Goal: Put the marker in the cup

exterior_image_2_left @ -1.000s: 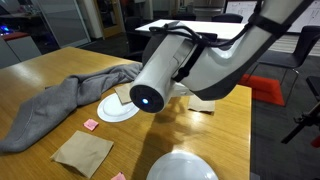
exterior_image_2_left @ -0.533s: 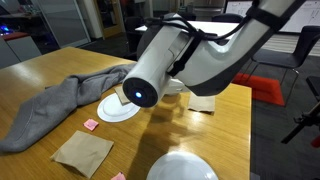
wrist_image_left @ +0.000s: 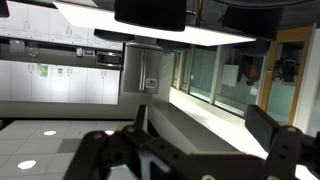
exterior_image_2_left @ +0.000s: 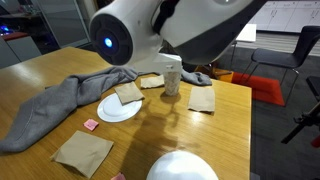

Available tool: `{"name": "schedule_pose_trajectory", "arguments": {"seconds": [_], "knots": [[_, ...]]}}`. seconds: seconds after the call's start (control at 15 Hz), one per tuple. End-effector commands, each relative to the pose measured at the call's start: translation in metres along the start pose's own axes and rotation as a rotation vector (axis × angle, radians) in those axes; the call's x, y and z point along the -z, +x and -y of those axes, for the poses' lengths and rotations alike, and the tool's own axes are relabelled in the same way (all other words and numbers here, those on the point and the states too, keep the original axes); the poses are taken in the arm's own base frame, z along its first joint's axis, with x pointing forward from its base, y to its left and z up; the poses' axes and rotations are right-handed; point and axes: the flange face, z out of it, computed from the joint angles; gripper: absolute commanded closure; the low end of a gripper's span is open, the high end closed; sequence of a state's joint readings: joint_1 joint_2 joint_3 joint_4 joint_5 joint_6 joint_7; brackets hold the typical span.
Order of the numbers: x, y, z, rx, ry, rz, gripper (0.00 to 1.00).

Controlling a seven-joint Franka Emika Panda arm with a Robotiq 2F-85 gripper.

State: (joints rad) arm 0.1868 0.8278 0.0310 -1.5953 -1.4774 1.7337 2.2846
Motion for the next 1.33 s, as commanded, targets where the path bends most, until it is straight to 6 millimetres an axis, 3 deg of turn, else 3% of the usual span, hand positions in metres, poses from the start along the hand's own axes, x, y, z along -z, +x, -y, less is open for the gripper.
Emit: {"name": "schedule_pose_trajectory", "arguments": {"seconds": [0.0,0.4,0.67,0.87,0.93,1.27], "knots": [[0.023,0.053,-0.021,0.012,-0.060,0.039,0.00],[0.049,0.129,-0.046,-0.034,-0.129,0.027,0.00],[0.061,0.162,-0.061,-0.064,-0.127,0.022,0.00],[0.067,0.174,-0.069,-0.073,-0.114,0.021,0.00],[0.061,0.165,-0.053,-0.089,-0.109,0.016,0.00],[0.060,0.161,-0.054,-0.081,-0.110,0.016,0.00]]}}
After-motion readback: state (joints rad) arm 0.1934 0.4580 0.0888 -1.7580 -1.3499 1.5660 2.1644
